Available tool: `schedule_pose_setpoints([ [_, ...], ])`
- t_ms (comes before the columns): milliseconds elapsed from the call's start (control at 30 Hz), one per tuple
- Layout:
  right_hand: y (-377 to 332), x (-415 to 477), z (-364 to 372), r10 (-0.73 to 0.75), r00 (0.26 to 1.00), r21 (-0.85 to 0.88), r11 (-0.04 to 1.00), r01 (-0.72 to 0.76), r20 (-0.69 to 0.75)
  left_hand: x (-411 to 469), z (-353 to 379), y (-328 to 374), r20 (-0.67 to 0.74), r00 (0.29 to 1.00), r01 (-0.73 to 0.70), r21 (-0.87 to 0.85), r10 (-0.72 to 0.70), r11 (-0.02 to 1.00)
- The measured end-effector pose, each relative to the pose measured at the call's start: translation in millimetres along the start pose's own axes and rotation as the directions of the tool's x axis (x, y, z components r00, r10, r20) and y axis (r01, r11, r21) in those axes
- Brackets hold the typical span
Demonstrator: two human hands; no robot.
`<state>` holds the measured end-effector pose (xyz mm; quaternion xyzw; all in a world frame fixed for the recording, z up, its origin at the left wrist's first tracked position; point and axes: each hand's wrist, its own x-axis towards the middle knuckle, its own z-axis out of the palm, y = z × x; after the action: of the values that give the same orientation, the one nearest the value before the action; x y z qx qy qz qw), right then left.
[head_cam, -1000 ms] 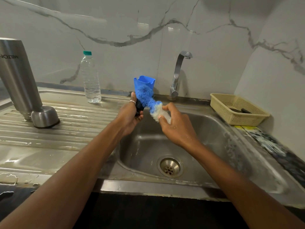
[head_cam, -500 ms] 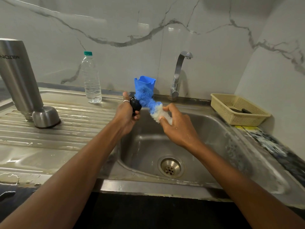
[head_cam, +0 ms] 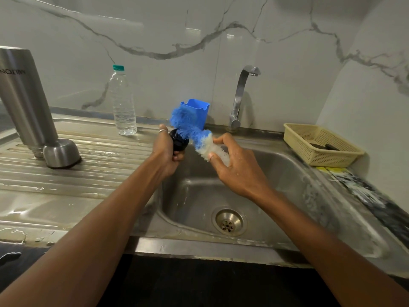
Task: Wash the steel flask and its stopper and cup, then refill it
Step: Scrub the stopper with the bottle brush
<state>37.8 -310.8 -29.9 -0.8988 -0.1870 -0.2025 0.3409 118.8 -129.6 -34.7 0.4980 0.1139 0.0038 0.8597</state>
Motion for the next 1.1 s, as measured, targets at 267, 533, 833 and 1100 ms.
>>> schedule_pose_setpoints([
  [267, 4, 3, -2, -0.008, 1.000, -0.077, 0.997, 0.008, -0.009, -11, 1, 2, 0.104, 0.992, 0.059, 0.083, -0.067, 0.995],
  [533, 9, 2, -7, 0.000, 1.000, -0.102, 0.995, 0.003, 0.028, -7, -8, 8, -0.038, 0.995, 0.092, 0.097, -0.089, 0.991],
  [833, 12, -1, -12, -0.004, 0.999, -0.090, 0.996, 0.008, 0.044, -9, -6, 11, -0.125, 0.989, 0.092, 0.120, -0.076, 0.989],
  [1100, 7, -1, -8, -0.025, 0.999, -0.065, 0.997, 0.028, 0.035, -9, -3, 12, -0.061, 0.995, 0.091, 0.132, -0.083, 0.987],
])
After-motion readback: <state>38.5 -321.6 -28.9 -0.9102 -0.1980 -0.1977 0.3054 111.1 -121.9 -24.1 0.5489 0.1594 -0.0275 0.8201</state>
